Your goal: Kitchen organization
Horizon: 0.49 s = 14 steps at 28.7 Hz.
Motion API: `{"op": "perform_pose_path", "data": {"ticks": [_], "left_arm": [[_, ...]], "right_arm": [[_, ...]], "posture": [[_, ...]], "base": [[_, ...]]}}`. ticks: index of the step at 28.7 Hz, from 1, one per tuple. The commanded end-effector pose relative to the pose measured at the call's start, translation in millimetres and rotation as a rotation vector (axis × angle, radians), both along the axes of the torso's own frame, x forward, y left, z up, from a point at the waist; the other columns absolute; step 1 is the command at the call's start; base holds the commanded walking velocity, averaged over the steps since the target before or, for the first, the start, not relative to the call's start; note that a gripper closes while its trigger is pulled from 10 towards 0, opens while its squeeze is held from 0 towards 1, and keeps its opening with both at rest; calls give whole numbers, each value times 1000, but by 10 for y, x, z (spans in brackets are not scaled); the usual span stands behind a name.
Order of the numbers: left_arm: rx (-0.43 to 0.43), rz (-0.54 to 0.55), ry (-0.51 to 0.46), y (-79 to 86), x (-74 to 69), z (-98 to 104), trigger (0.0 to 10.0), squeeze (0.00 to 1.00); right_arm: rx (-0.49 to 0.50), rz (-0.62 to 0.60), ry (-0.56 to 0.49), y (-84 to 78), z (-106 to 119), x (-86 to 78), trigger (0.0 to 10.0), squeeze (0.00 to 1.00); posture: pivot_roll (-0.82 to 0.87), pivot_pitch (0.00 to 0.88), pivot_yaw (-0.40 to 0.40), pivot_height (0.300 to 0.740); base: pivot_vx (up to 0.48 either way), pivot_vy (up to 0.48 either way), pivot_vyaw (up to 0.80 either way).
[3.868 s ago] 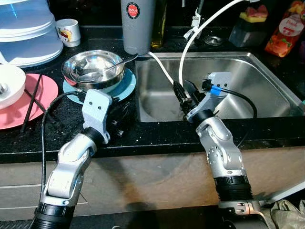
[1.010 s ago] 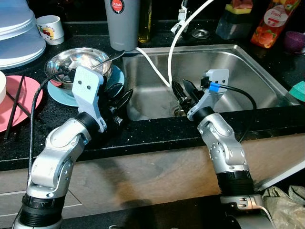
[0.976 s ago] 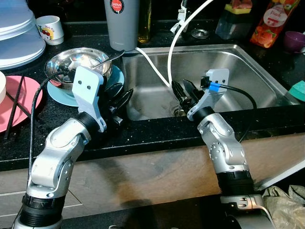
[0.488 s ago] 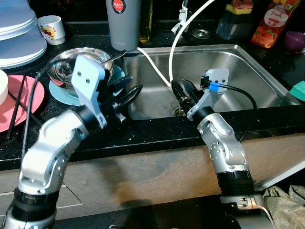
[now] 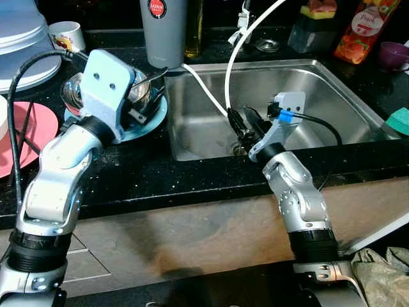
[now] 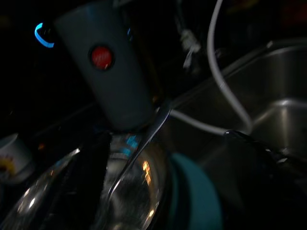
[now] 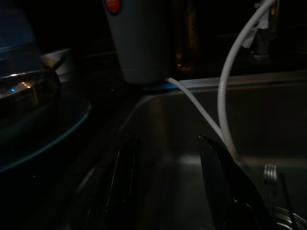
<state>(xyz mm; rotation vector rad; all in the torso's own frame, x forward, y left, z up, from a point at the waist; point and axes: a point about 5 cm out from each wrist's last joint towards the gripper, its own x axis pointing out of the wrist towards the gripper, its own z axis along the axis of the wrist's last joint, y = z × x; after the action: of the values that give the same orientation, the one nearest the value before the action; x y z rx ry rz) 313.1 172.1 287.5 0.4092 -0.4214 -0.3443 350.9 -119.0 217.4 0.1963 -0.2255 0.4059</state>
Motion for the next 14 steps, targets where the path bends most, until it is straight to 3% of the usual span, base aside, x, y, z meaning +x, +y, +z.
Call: {"op": "perform_pose_path", "data": {"ticks": [1, 6, 14], "left_arm": [[12, 10, -25, 9, 24, 49, 10000, 1000], [61, 26, -60, -33, 265, 116, 10000, 1000], [102, 16, -30, -92, 440, 135, 10000, 1000]], "right_arm": [[15, 14, -9, 36, 46, 4, 10000, 0], [31, 27, -34, 129, 137, 48, 10000, 0], [48, 17, -53, 148, 213, 69, 10000, 0]], "posture": [[54, 94, -51, 740], [53, 99, -37, 740], [48, 115, -19, 740]], "base": [[0, 0, 0], [0, 0, 0], [0, 0, 0]]}}
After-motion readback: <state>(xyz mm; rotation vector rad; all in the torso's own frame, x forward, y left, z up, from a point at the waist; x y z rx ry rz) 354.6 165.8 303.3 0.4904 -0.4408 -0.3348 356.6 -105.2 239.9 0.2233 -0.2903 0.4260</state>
